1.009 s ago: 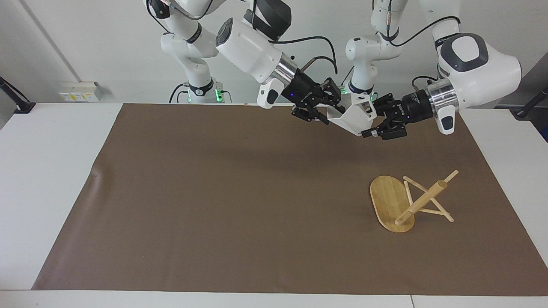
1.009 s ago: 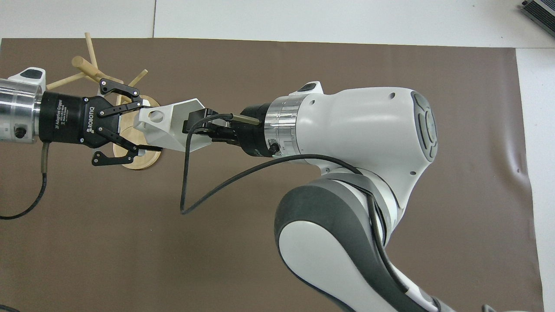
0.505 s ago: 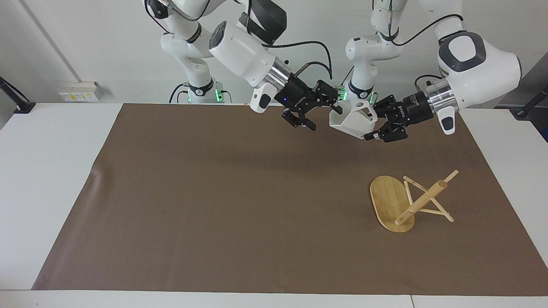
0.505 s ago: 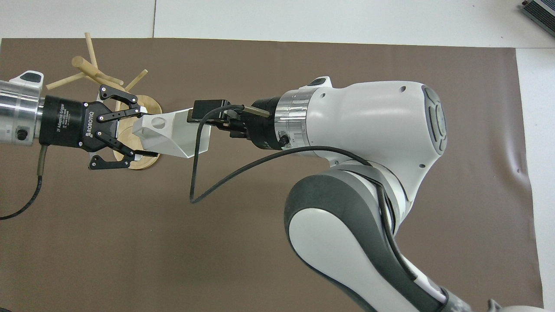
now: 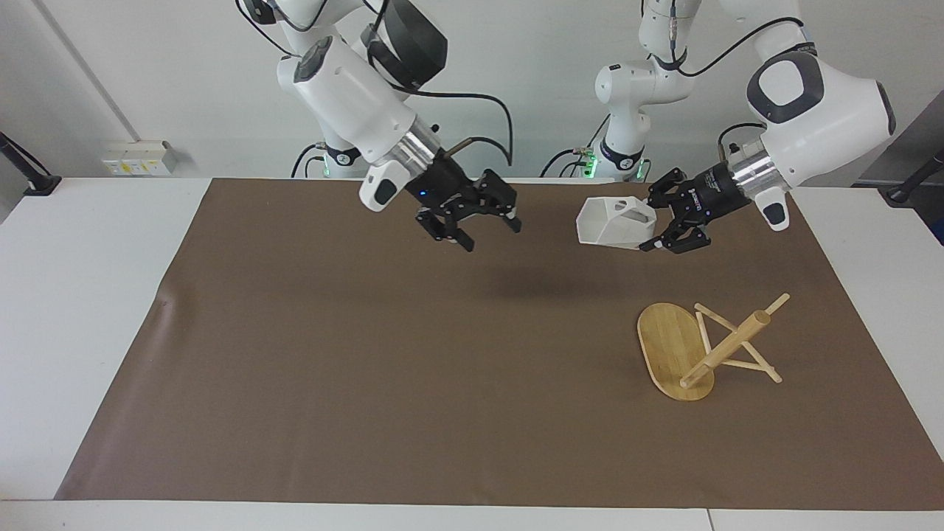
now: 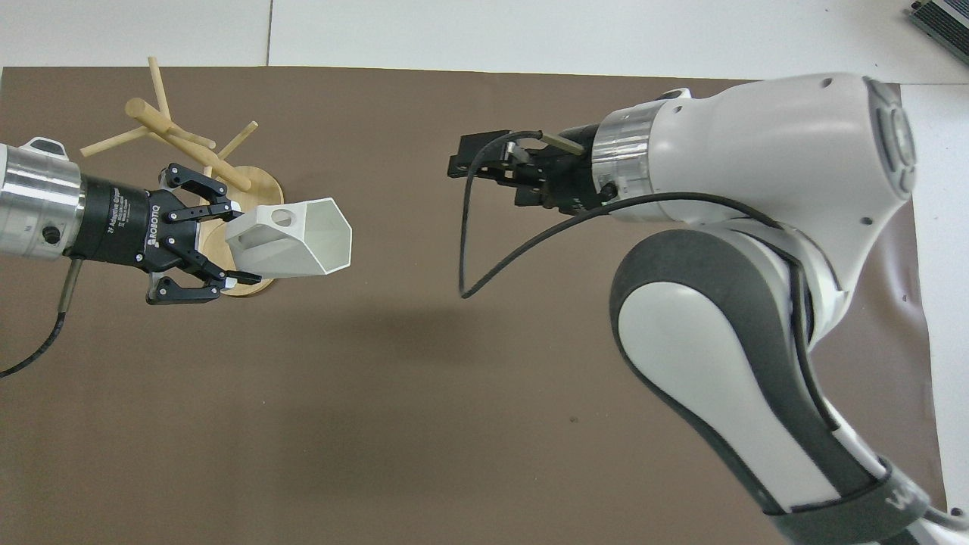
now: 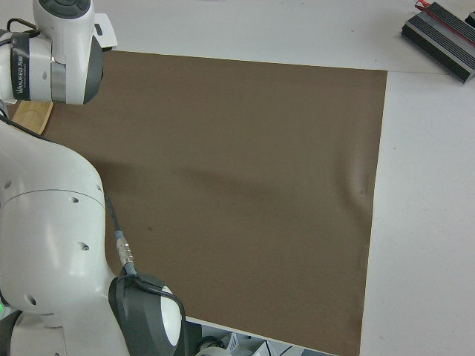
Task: Hang cup on rack
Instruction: 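Open the right gripper and withdraw it while the left gripper holds the mug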
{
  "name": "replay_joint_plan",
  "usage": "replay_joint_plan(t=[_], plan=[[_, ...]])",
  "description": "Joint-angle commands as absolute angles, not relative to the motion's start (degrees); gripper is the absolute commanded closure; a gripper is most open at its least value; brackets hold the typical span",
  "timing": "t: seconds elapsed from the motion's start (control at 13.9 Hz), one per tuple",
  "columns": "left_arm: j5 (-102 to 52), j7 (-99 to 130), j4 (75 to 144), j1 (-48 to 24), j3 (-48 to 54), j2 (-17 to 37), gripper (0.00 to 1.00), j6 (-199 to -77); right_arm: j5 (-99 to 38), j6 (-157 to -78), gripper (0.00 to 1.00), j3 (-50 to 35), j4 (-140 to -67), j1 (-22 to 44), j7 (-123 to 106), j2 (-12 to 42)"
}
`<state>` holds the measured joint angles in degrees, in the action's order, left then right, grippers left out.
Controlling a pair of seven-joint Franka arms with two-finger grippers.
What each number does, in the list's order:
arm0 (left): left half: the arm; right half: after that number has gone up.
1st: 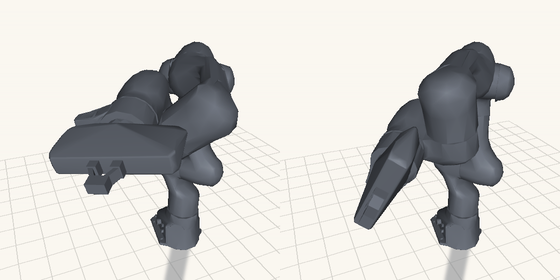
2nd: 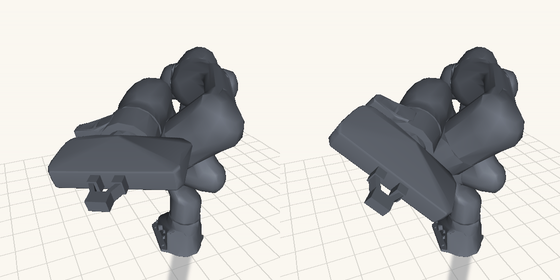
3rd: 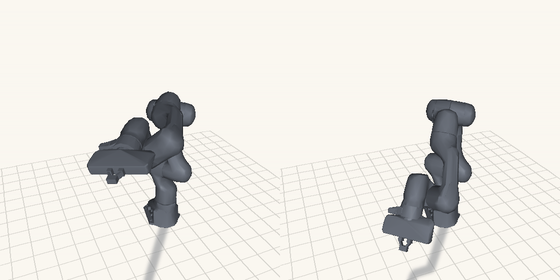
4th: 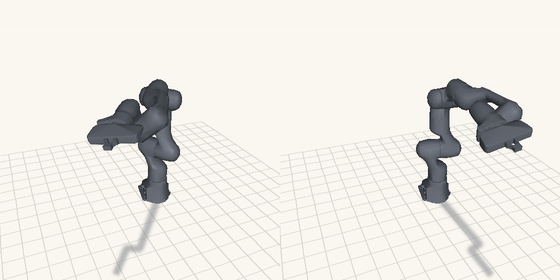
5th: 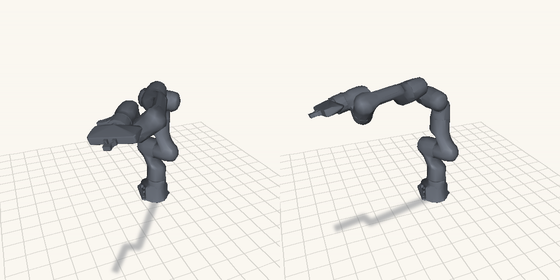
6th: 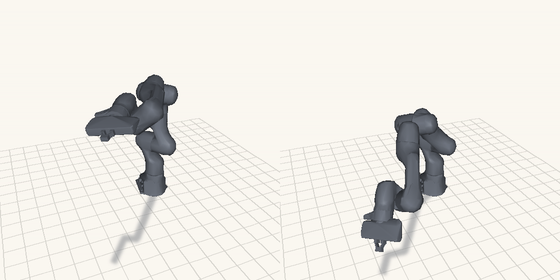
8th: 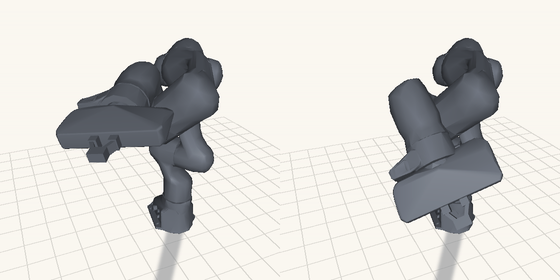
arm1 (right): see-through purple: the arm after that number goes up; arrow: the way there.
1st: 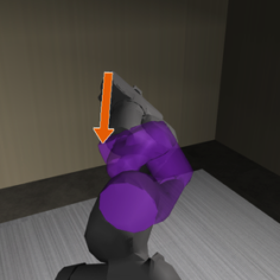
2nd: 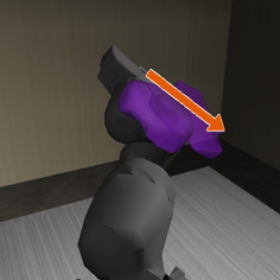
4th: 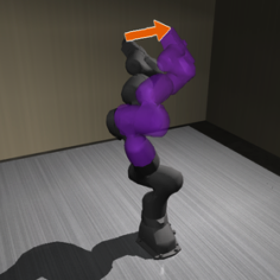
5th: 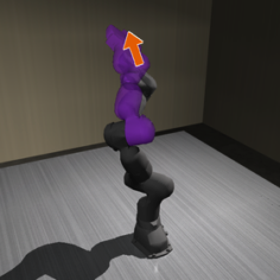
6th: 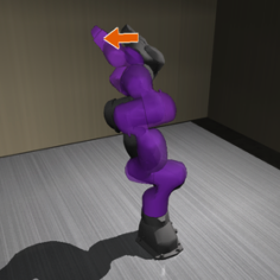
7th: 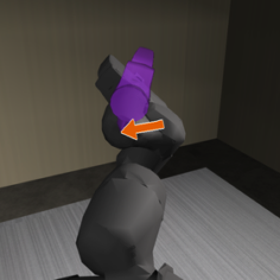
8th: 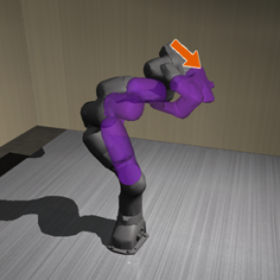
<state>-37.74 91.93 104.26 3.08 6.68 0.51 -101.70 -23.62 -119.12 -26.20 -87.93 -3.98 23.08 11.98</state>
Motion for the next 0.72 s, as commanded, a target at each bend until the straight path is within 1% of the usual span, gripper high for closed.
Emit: replay_joint_plan(t=[0.0,0.14,0.36,0.5,0.65], plan=[[-35.16,100.17,108.27,1.67,6.33,-1.49,1.00,-109.31,-15.15,-108.67,0.00,-20.42,-85.79,-4.22,17.96,10.29],[-35.07,102.30,111.52,1.49,6.33,-2.72,1.00,-112.92,-9.52,-103.39,0.00,-16.02,-85.87,-4.31,9.97,8.88],[-35.07,107.82,116.79,0.71,6.42,-4.30,1.00,-120.03,-6.69,-97.14,0.00,-9.16,-86.57,-4.31,5.72,7.47],[-35.07,111.17,117.33,0.09,6.42,-4.48,1.00,-122.95,-4.23,-95.19,0.00,-6.08,-87.01,-4.31,3.09,6.86],[-35.07,115.03,117.60,0.09,6.42,-4.39,1.00,-124.97,-2.29,-95.01,0.00,-3.62,-87.19,-4.22,1.24,6.77]])
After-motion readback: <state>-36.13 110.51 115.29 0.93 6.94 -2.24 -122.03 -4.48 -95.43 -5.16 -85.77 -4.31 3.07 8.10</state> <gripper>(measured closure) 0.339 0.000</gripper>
